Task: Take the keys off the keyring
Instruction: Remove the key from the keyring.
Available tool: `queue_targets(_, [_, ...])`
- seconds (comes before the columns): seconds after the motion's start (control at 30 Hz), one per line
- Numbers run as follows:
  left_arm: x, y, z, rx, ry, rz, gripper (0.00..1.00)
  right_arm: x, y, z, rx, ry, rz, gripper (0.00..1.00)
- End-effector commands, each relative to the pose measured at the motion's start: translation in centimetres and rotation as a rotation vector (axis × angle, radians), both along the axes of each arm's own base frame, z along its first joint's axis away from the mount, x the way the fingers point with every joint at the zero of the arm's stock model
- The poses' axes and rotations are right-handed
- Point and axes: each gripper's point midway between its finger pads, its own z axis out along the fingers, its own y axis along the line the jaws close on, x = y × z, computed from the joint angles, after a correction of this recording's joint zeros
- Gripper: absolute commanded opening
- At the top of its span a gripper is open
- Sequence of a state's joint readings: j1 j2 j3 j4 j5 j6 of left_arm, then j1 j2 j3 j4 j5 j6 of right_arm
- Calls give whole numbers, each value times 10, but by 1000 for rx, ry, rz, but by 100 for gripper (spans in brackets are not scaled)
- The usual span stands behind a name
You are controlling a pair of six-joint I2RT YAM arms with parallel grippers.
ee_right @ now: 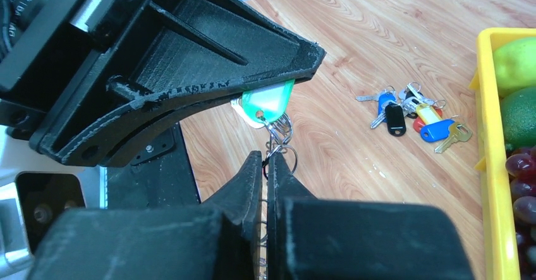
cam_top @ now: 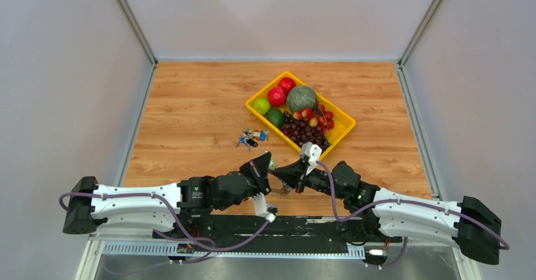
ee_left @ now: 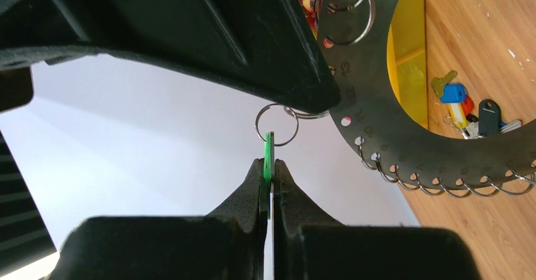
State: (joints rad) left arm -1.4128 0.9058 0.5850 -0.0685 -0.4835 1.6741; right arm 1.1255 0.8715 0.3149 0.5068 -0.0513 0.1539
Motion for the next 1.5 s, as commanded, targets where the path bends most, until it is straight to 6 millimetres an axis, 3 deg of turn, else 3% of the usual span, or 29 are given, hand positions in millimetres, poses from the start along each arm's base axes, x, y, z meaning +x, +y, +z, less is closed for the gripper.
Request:
queue_targets(0.0, [1,0,21,-70,-19,4,0,0,-8,16,85,8,-31,0])
queue_targets(0.33, [1,1,22,-74,-23,1,0,7,-25,26,198,126,-74,0])
queue_targets(0.67, [1,2,22,-78,-24,2,0,15,-38,22,272,225,-99,0])
queue_targets(1.0, [-2,-2,15,-65,-4,-13,0,30,-55,41,426,217,-205,0])
queue_targets(1.1, [-1,-2,16,-71,1,-11,0,32,-51,39,382,199,-200,0])
queue_targets(1.27, [0,-2,21,-82,3,-2,0,23,-40,21,245,175,-132,11])
queue_targets(1.47, [1,-1,19,-49,-2,9,0,18,-40,8,161,132,-102,33])
